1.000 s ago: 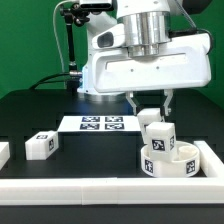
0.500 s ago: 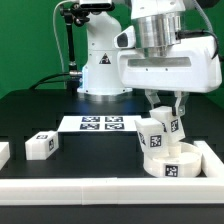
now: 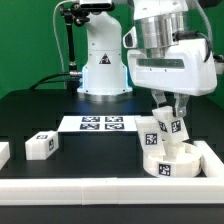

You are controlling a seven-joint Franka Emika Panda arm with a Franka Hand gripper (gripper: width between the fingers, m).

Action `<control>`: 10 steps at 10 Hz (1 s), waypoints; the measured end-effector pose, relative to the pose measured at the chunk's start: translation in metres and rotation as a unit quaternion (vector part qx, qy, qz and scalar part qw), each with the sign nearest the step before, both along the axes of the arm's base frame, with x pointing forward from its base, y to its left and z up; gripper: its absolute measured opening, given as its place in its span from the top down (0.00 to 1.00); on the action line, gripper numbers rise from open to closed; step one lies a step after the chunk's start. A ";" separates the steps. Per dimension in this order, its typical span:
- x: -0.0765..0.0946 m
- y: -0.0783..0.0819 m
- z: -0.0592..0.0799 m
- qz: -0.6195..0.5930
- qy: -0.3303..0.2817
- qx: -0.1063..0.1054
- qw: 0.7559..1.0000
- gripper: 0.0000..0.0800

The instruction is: Assemble stool

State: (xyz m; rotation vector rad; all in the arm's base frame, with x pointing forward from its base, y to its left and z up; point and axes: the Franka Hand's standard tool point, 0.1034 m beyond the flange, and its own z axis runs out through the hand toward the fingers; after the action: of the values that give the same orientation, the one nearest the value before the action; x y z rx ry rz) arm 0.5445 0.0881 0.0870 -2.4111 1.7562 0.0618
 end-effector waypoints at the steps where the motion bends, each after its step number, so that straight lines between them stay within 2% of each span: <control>1: 0.000 0.001 0.000 -0.032 0.005 0.005 0.999 0.58; 4: -0.001 0.004 0.000 -0.112 0.017 0.015 0.993 0.58; 10: -0.002 0.011 0.000 -0.267 0.043 0.035 0.962 0.58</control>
Offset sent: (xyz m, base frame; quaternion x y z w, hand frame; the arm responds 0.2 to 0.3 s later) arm 0.0000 0.0000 0.0000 0.0000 0.0000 0.1296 0.9916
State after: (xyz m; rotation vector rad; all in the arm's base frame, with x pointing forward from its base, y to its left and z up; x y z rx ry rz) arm 0.5429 0.0991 0.0871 -1.8340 2.3335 0.1622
